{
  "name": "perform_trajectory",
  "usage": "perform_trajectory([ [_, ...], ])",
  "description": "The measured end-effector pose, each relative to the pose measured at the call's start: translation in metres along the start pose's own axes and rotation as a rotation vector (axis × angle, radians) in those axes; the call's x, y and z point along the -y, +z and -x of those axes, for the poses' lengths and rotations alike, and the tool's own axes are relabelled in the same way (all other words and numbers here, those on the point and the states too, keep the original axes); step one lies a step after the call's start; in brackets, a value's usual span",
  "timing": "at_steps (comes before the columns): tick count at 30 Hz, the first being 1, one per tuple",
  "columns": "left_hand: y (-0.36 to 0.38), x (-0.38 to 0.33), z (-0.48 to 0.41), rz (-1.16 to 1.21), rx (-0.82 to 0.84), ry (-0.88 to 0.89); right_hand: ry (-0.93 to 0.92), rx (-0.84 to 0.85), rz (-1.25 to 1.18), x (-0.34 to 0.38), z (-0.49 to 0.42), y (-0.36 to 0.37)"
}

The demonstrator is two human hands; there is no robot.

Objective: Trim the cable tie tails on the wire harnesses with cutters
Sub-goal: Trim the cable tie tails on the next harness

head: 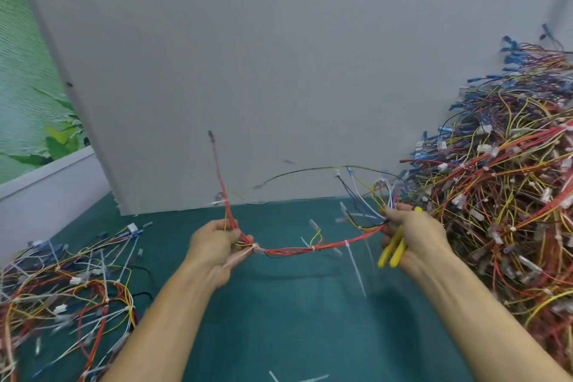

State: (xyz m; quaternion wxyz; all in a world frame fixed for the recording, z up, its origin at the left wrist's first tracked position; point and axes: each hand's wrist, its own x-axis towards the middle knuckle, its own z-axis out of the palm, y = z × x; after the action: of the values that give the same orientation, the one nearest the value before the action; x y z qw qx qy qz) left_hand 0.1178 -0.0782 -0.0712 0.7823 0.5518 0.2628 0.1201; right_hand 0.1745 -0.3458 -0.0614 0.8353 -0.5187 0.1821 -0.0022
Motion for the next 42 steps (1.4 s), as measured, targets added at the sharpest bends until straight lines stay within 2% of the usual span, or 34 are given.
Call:
perform_trajectory([
  [3, -0.013, 0.015, -0.007, 0.067, -0.053, -0.108, 0.064, -0.065, 0.225, -0.018, 0.007, -0.012],
  [5, -0.021, 0.026, -0.009, 0.055, -0.079, -0.167, 0.09, -0.02, 0.483, -0.026, 0.008, -0.023],
  [8, -0.027, 0.033, -0.012, -0.04, -0.091, -0.156, -0.043, 0.042, 1.052, -0.025, 0.004, -0.031],
  [10, -0.028, 0.035, -0.014, -0.135, -0.096, -0.126, -0.15, 0.025, 1.449, -0.021, 0.008, -0.035],
  [12, -0.028, 0.037, -0.014, -0.282, -0.129, -0.073, -0.205, 0.016, 1.59, -0.019, 0.012, -0.041],
  [18, -0.025, 0.036, -0.011, -0.92, -0.264, 0.219, -0.238, 0.056, 1.602, -0.015, 0.013, -0.052],
  [23, -0.022, 0.032, -0.009, -1.104, -0.263, 0.23, -0.467, -0.083, 1.505, -0.012, 0.024, -0.037],
  [25, -0.02, 0.03, -0.007, -1.142, -0.234, 0.24, -0.61, -0.081, 1.493, -0.012, 0.029, -0.029],
  [27, -0.018, 0.028, -0.001, -1.238, -0.242, 0.363, -0.749, 0.089, 1.48, -0.013, 0.032, -0.024],
  [29, -0.015, 0.028, 0.007, -1.303, -0.241, 0.592, -0.786, 0.384, 1.524, -0.017, 0.034, -0.02],
  [30, -0.012, 0.028, 0.012, -1.297, -0.196, 0.714, -0.778, 0.514, 1.565, -0.02, 0.035, -0.018],
  [32, -0.005, 0.029, 0.022, -1.313, 0.014, 0.856, -0.774, 0.669, 1.658, -0.03, 0.037, -0.014],
  [34, 0.0, 0.037, 0.03, -1.386, 0.272, 0.881, -0.809, 0.719, 1.738, -0.04, 0.037, -0.011],
  [36, 0.003, 0.048, 0.034, -1.524, 0.443, 0.905, -0.82, 0.748, 1.767, -0.043, 0.035, -0.01],
  [38, 0.004, 0.057, 0.036, -1.597, 0.496, 0.905, -0.817, 0.778, 1.771, -0.041, 0.034, -0.011],
  [42, 0.0, 0.067, 0.035, -1.52, 0.515, 0.916, -0.762, 0.833, 1.732, -0.037, 0.033, -0.017],
])
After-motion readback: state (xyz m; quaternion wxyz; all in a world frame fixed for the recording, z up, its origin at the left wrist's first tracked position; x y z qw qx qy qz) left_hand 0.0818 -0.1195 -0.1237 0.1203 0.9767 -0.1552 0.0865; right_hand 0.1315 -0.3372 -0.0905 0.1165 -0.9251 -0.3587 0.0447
